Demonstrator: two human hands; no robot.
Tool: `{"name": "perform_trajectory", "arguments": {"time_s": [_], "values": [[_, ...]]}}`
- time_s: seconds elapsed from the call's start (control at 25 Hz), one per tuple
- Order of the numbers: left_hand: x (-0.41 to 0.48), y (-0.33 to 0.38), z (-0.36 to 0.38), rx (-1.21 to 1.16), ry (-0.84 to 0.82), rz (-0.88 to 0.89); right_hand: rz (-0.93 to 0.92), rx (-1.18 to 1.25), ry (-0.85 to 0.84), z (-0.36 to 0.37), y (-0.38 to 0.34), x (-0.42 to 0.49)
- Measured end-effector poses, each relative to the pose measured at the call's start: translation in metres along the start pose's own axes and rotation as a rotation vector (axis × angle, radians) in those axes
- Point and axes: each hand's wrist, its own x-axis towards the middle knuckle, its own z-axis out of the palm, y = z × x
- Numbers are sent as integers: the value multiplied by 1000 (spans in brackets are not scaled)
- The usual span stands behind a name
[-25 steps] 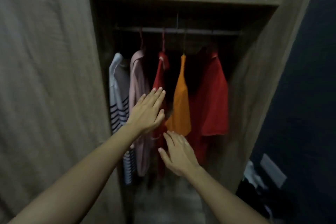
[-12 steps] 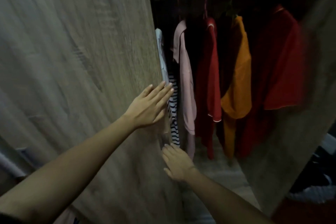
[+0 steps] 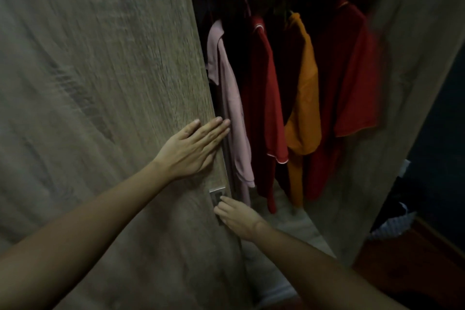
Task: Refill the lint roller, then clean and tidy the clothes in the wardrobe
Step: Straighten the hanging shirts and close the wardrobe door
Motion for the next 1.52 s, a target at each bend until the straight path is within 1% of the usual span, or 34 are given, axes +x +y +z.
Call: {"name": "perform_trajectory", "arguments": {"time_s": [0.12, 0.24, 0.36, 0.48, 0.64, 0.76, 0.84, 1.0, 1.08, 1.2, 1.52], "values": [[34, 15, 4, -39, 48, -4, 29, 5, -48, 17, 10, -25], [76, 36, 10, -38, 56, 22, 71, -50, -84, 41, 22, -55], [125, 58, 14, -72, 64, 25, 126, -36, -130, 71, 40, -89], [175, 85, 19, -62, 95, -48, 184, -17, -212, 106, 60, -126], [240, 124, 26, -61, 119, -112, 201, 6, -310, 150, 88, -173], [291, 151, 32, -70, 117, -133, 188, 30, -306, 185, 115, -212], [321, 166, 33, -63, 100, -143, 140, 9, -339, 205, 132, -237], [369, 190, 35, -29, 59, -134, 121, -58, -322, 236, 157, -277], [391, 201, 36, -31, 54, -140, 122, -51, -318, 249, 167, -295], [416, 213, 38, -44, 39, -135, 138, -34, -277, 264, 180, -314], [454, 231, 42, -40, 46, -136, 131, -13, -279, 287, 199, -343]]}}
